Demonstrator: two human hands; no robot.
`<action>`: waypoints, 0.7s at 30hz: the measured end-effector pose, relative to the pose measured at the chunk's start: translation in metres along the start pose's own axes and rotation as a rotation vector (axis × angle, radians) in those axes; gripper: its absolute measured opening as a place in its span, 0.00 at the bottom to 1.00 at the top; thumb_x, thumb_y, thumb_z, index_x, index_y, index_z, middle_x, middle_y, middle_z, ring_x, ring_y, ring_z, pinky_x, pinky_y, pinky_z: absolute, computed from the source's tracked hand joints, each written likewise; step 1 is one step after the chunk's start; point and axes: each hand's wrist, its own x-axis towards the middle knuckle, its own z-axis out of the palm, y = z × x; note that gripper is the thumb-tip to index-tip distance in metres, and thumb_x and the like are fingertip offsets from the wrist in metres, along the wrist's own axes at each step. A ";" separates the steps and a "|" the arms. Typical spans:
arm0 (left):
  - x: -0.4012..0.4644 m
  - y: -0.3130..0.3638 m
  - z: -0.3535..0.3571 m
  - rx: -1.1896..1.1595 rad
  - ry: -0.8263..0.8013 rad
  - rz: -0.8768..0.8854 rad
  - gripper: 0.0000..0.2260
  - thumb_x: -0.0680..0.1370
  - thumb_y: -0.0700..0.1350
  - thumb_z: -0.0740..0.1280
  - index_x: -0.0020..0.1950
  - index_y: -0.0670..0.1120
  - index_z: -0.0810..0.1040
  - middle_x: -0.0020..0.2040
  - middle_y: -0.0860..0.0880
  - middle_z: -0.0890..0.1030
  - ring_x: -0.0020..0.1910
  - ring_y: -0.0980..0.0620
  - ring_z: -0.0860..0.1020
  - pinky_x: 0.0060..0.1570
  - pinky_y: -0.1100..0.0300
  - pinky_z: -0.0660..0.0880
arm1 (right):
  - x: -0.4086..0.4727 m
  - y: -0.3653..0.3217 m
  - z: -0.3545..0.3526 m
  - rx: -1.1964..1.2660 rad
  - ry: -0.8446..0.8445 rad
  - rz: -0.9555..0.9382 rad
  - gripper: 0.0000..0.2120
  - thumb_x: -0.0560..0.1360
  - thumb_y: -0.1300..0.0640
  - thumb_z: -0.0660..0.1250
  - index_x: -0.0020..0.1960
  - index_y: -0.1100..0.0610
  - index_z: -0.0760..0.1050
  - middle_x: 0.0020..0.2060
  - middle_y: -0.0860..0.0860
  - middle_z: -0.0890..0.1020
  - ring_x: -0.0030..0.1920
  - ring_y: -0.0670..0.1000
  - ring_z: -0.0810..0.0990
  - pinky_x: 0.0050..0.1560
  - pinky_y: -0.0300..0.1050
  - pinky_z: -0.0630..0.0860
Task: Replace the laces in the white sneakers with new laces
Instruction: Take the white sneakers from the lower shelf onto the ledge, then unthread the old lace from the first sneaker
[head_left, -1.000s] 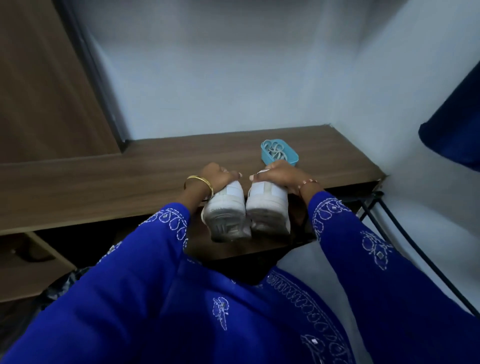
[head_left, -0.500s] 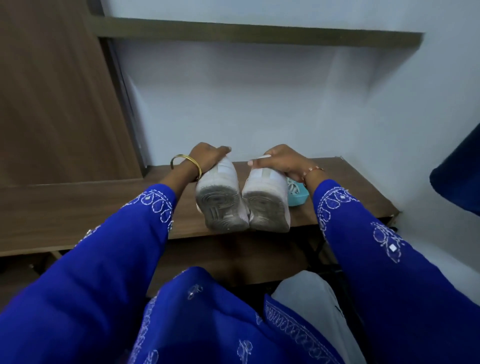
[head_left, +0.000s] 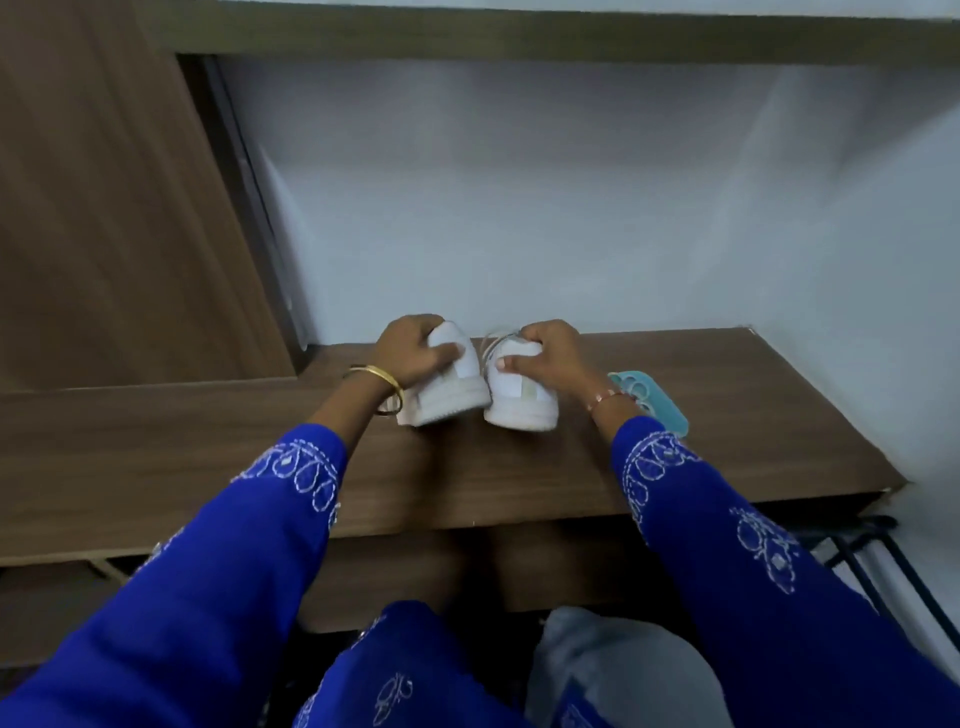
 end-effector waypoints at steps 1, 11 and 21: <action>0.008 -0.008 0.007 0.017 -0.012 0.020 0.17 0.66 0.54 0.61 0.42 0.40 0.76 0.38 0.46 0.75 0.39 0.49 0.71 0.34 0.60 0.64 | 0.007 0.008 0.008 0.015 0.003 0.000 0.12 0.67 0.58 0.75 0.45 0.65 0.79 0.36 0.51 0.75 0.41 0.49 0.73 0.35 0.35 0.65; 0.065 -0.067 0.056 0.241 -0.122 0.091 0.09 0.74 0.46 0.69 0.39 0.45 0.71 0.37 0.51 0.70 0.40 0.48 0.71 0.39 0.60 0.60 | 0.054 0.066 0.051 -0.109 -0.061 -0.127 0.16 0.70 0.59 0.72 0.52 0.69 0.78 0.49 0.60 0.81 0.48 0.50 0.75 0.42 0.32 0.61; 0.049 -0.092 0.099 0.302 -0.168 0.038 0.10 0.74 0.48 0.68 0.52 0.45 0.80 0.48 0.46 0.81 0.48 0.46 0.78 0.42 0.57 0.68 | 0.033 0.112 0.071 -0.239 -0.218 -0.151 0.14 0.67 0.60 0.74 0.33 0.60 0.69 0.26 0.47 0.65 0.33 0.50 0.67 0.30 0.33 0.55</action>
